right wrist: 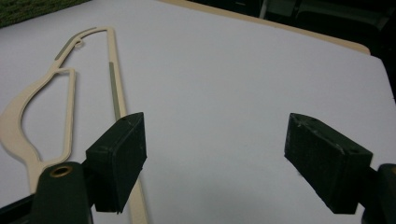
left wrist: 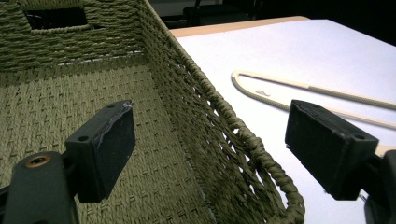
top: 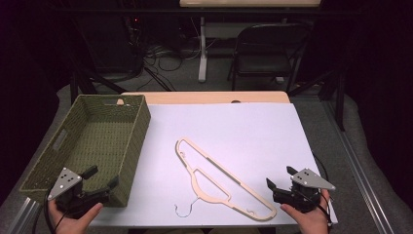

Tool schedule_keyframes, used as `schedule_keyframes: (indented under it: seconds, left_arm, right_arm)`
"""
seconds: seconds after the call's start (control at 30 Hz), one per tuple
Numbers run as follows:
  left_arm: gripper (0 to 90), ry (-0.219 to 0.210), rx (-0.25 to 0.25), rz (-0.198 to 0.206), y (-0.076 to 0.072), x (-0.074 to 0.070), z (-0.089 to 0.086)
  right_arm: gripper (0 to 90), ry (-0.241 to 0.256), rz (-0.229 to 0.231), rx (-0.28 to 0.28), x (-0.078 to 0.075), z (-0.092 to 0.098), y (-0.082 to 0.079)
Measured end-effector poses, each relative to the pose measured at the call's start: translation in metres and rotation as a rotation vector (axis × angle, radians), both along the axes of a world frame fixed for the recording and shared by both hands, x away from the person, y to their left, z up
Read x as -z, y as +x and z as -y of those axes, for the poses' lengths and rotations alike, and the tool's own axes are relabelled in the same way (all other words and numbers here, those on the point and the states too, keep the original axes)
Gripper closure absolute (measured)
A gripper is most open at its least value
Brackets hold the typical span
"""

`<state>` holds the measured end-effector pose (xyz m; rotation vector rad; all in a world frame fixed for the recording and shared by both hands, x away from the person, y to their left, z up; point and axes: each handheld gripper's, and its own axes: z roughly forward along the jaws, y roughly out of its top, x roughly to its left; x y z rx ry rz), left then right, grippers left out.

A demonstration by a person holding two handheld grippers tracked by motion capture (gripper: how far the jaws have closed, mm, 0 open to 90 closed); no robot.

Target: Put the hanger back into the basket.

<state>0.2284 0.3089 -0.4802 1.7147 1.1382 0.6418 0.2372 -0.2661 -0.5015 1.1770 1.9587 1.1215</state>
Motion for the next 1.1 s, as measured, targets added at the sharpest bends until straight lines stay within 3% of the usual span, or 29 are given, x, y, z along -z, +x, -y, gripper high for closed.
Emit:
schedule_keyframes:
  seconds: [0.3,0.57,0.8,1.1]
  left_arm:
    - [16.4,0.011,0.010,-0.003,-0.003,-0.001,0.002]
    - [17.9,0.014,0.004,-0.015,-0.008,-0.002,0.000]
    - [19.8,0.018,0.005,-0.036,-0.007,-0.002,0.001]
    - [19.9,0.033,0.025,-0.049,-0.004,-0.004,0.003]
  right_arm:
    - [32.3,-0.029,-0.028,-0.041,-0.003,-0.004,0.005]
    - [33.7,-0.050,-0.053,-0.070,-0.005,-0.007,0.005]
    - [36.0,-0.107,-0.113,-0.109,-0.011,-0.010,0.013]
    - [39.4,-0.172,-0.155,-0.168,-0.014,-0.017,0.023]
